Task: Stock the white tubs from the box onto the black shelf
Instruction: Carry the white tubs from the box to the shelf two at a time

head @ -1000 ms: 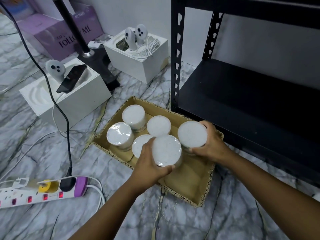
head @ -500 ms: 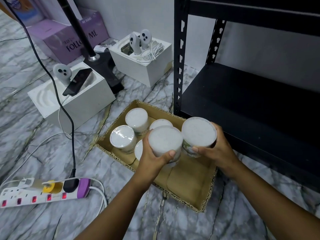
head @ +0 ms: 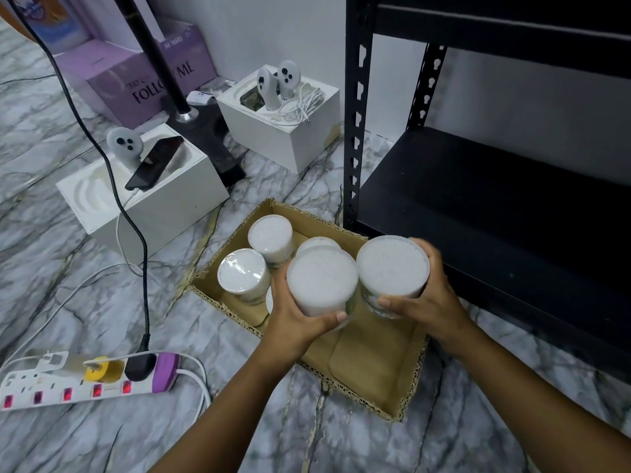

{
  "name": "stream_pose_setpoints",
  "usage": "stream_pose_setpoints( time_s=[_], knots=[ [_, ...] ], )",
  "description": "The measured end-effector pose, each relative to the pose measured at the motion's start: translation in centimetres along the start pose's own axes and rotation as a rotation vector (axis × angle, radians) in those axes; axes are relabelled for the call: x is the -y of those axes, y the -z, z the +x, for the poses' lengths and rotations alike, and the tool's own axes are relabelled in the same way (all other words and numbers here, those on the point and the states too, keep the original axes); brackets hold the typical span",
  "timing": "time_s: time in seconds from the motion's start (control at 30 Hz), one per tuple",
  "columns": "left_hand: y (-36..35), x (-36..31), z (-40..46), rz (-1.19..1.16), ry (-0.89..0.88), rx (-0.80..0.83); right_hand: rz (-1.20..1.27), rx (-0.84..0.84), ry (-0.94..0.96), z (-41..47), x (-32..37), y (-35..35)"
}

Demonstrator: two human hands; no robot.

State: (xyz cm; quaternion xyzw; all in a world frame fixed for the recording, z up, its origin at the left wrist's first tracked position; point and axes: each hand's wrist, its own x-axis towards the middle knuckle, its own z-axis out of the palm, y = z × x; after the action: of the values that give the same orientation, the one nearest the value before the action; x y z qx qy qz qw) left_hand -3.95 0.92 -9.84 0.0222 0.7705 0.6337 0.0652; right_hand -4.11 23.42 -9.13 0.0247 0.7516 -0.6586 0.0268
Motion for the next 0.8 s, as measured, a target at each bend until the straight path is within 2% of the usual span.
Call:
stream_pose_setpoints(
  time_s=[0.17, 0.8],
  knots=[
    [-0.1, -0.4, -0.4, 0.032, -0.032, -0.029, 0.02, 0.006, 0.048, -0.1, 0.6, -0.1],
    [1.7, -4.3, -0.8, -0.054, -0.015, 0.032, 0.021, -0.08, 0.069, -1.3, 3.4, -0.2]
  ],
)
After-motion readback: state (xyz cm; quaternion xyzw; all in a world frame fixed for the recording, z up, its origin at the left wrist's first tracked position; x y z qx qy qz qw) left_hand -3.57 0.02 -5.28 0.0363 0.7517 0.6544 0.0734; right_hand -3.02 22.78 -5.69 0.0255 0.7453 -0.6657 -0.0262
